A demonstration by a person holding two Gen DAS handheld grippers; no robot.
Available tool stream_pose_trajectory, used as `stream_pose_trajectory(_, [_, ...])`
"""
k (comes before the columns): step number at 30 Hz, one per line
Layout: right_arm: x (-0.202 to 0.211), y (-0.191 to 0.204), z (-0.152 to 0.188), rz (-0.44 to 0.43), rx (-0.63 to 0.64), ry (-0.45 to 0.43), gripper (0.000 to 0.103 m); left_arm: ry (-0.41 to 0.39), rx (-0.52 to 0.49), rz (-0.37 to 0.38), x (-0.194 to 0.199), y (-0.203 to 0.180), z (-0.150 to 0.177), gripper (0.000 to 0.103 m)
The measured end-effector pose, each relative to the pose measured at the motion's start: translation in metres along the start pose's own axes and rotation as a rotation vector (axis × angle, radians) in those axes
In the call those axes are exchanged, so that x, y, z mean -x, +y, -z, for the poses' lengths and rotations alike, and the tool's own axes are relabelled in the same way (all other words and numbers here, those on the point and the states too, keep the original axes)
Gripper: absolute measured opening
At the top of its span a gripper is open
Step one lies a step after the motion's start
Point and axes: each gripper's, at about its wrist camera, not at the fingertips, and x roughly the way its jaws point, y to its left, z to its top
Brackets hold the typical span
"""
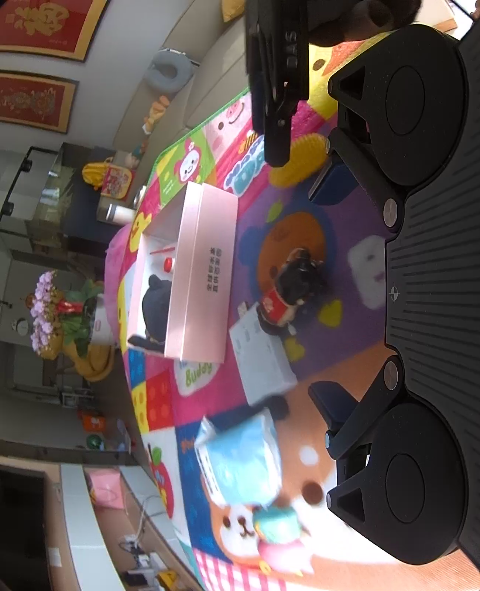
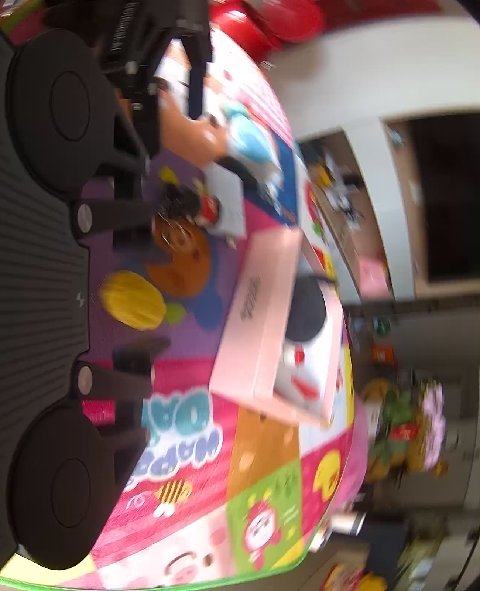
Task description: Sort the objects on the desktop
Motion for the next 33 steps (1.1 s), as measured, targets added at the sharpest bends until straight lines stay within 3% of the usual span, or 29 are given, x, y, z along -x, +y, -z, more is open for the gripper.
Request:
stream_pose_trajectory(9, [0.002,-0.025,0.034,0.104,-0.143,-0.013,0.079,0.059,-0.067,0.094,-0.045,-0.011,-0.015,0.103])
stream_pose_trajectory(12, [0.005,-0.036,0.033,0.116,-0.217,-0.057,0.087,0.077,-0.086,0.195,-0.043,-0.02,-0.011,0.103])
stream_pose_trajectory(16, [0.0,-0.048,0.034,0.129,-0.302,-0.039,0.087,0.083,-0.138,0.297,-0.033,-0.035,-0.002,0.103])
stream_pose_trajectory(18, [0.001,-0.05,0.035,0.132,-0.32,-0.047,0.088,0.059,-0.154,0.268,-0.03,-0.037,-0.002,0.103])
stream_pose_trajectory(22, [0.003,-0.053,0.036,0.144,-0.346,-0.06,0.09,0.041,-0.104,0.123,-0.039,-0.03,-0.009,0.103])
stream_pose_trajectory(25, [0.003,-0.055,0.036,0.149,-0.358,-0.065,0.091,0.055,-0.057,0.085,-0.05,-0.029,-0.015,0.103])
stream_pose_trajectory(31, [0.006,-0.053,0.037,0.16,-0.356,-0.084,0.091,0.053,-0.113,0.003,-0.067,-0.045,-0.02,0.102])
stream_pose_trajectory(33, [0.006,-0.052,0.037,0.157,-0.354,-0.086,0.091,0.055,-0.117,0.003,-0.068,-0.046,-0.019,0.09])
